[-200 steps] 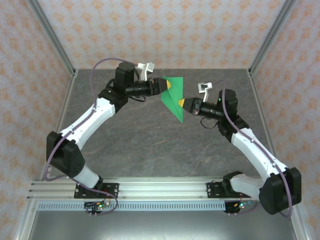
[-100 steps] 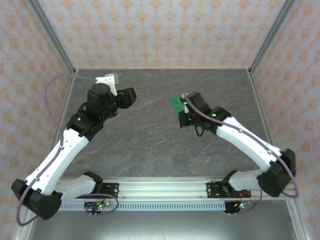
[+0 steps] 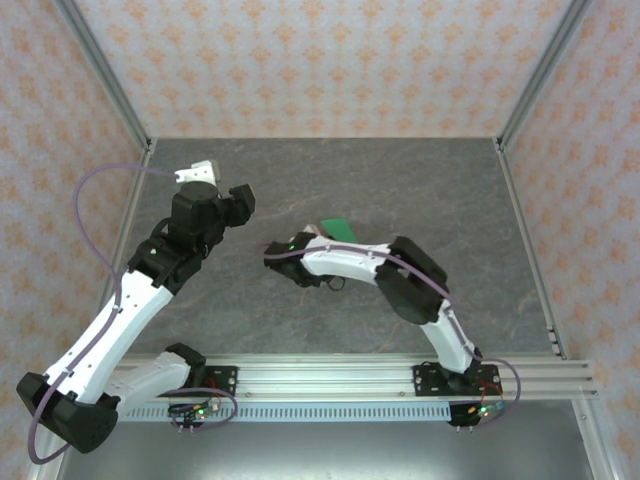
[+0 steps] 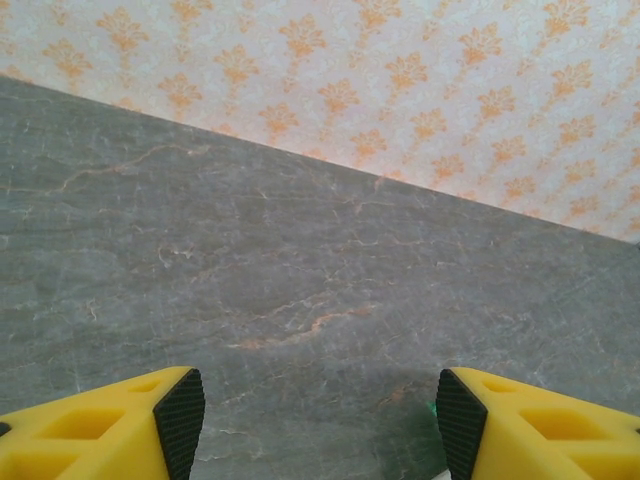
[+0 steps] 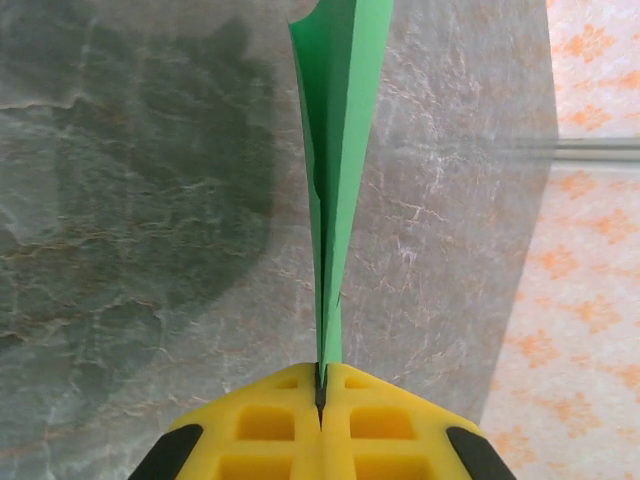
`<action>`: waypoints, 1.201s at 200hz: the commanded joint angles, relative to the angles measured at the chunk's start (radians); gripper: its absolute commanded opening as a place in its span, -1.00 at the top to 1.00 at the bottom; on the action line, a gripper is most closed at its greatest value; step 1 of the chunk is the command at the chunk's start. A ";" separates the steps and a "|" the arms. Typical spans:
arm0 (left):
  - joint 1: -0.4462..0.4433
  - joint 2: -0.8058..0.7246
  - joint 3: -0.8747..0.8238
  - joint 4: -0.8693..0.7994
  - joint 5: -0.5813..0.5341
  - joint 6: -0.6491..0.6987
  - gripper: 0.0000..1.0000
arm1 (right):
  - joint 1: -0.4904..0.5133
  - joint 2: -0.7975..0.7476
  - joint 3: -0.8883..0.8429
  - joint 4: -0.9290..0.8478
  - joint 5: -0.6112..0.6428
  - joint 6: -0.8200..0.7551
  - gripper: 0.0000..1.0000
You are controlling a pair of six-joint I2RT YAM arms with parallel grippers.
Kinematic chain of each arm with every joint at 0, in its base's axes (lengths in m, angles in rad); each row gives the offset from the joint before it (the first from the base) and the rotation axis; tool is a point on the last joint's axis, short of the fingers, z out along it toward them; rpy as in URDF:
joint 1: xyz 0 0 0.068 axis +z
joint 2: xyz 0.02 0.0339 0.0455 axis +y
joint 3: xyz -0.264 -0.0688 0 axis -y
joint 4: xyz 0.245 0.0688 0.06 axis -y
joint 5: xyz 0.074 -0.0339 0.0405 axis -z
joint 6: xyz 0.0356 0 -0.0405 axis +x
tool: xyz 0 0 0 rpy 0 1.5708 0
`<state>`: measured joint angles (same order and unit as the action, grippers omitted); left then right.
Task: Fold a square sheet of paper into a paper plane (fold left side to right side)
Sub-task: Turn over the paper at the center of the table, then pick up the paper from the center of the table.
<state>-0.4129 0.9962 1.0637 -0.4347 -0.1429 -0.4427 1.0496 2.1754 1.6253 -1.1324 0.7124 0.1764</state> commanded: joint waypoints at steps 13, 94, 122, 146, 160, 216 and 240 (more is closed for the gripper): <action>-0.003 -0.011 -0.023 -0.012 -0.037 0.017 -0.33 | 0.016 0.080 0.061 -0.112 0.097 0.050 0.87; -0.002 0.020 -0.027 -0.006 0.002 0.017 -0.34 | 0.023 0.035 -0.010 0.027 -0.187 0.054 0.43; -0.003 0.076 -0.003 -0.025 0.055 0.018 -0.34 | 0.023 -0.074 -0.065 0.118 -0.300 0.055 0.12; -0.002 0.144 0.012 -0.026 0.141 0.001 -0.34 | 0.022 -0.193 -0.123 0.180 -0.356 0.057 -0.17; -0.002 0.199 0.015 -0.012 0.221 -0.018 -0.34 | 0.019 -0.288 -0.171 0.222 -0.378 0.057 -0.34; -0.016 0.536 0.027 0.199 0.665 -0.141 -0.17 | -0.178 -0.772 -0.490 0.485 -0.556 0.068 -0.73; -0.045 0.676 0.046 0.285 0.727 -0.196 -0.15 | -0.375 -0.984 -0.682 0.674 -0.765 0.136 -0.93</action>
<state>-0.4271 1.5795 1.0718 -0.2756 0.4236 -0.5560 0.8124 1.3460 1.0866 -0.6617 0.1547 0.2493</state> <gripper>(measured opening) 0.578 0.931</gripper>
